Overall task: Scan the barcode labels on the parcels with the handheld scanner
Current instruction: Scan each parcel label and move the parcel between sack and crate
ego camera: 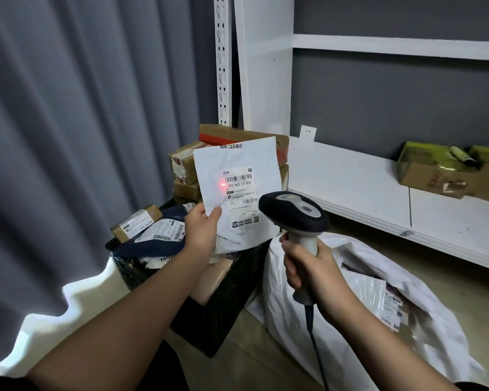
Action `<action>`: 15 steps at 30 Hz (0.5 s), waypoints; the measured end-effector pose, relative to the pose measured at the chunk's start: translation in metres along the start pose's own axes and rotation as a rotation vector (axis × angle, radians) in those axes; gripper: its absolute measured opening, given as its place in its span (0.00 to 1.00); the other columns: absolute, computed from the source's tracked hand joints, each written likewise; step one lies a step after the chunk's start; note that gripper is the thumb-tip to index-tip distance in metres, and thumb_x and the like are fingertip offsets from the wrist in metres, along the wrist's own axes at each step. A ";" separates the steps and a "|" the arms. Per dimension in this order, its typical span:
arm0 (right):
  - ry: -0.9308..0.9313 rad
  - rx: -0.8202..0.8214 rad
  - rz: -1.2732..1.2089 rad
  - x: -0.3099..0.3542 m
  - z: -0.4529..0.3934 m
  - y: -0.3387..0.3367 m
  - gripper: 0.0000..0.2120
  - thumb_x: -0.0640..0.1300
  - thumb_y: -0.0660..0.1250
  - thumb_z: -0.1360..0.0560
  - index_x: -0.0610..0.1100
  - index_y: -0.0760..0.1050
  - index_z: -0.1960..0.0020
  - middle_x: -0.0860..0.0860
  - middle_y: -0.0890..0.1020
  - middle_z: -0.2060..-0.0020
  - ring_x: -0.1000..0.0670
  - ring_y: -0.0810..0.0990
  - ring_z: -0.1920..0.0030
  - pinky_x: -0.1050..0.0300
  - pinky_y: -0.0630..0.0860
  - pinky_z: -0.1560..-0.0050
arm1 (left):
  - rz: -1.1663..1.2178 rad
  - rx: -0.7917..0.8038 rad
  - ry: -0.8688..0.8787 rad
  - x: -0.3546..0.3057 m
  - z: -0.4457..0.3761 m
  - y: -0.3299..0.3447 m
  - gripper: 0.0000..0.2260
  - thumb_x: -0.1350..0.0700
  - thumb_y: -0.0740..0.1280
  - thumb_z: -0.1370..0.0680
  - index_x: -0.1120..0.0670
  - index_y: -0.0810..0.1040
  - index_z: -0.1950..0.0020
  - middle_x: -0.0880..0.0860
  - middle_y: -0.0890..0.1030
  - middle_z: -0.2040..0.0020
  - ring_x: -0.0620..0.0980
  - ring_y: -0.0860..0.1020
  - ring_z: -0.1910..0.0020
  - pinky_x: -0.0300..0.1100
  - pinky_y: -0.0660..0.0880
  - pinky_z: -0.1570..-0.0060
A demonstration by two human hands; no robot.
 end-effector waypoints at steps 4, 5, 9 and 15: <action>-0.022 0.007 0.014 0.001 -0.001 0.000 0.12 0.48 0.66 0.31 0.40 0.72 0.54 0.49 0.69 0.76 0.51 0.65 0.78 0.62 0.64 0.74 | 0.059 0.018 -0.044 -0.003 0.004 0.006 0.11 0.65 0.62 0.20 0.61 0.77 0.39 0.55 0.81 0.46 0.43 0.80 0.60 0.30 0.76 0.68; -0.026 0.010 0.016 0.002 -0.001 0.000 0.12 0.48 0.66 0.31 0.40 0.72 0.54 0.49 0.69 0.76 0.51 0.65 0.78 0.62 0.64 0.74 | 0.075 0.021 -0.051 -0.004 0.005 0.007 0.11 0.66 0.62 0.20 0.62 0.76 0.39 0.55 0.81 0.46 0.42 0.80 0.60 0.30 0.76 0.69; -0.028 0.006 0.043 0.000 -0.001 -0.001 0.13 0.48 0.66 0.31 0.39 0.72 0.53 0.49 0.69 0.76 0.51 0.65 0.78 0.60 0.63 0.74 | 0.107 0.025 -0.068 -0.006 0.007 0.009 0.12 0.67 0.61 0.20 0.63 0.76 0.38 0.54 0.80 0.48 0.40 0.79 0.62 0.29 0.75 0.71; -0.023 -0.010 0.044 0.000 -0.001 -0.003 0.15 0.48 0.66 0.31 0.38 0.73 0.50 0.49 0.70 0.76 0.51 0.65 0.78 0.60 0.64 0.73 | 0.084 0.035 -0.090 -0.007 0.010 0.009 0.11 0.66 0.61 0.20 0.62 0.76 0.38 0.54 0.80 0.48 0.41 0.79 0.63 0.30 0.75 0.72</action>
Point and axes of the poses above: each hand's wrist, its own z-axis away from the middle knuckle, its own y-axis out of the palm, x = y × z, the point moved 3 cm from there along -z, towards the middle knuckle
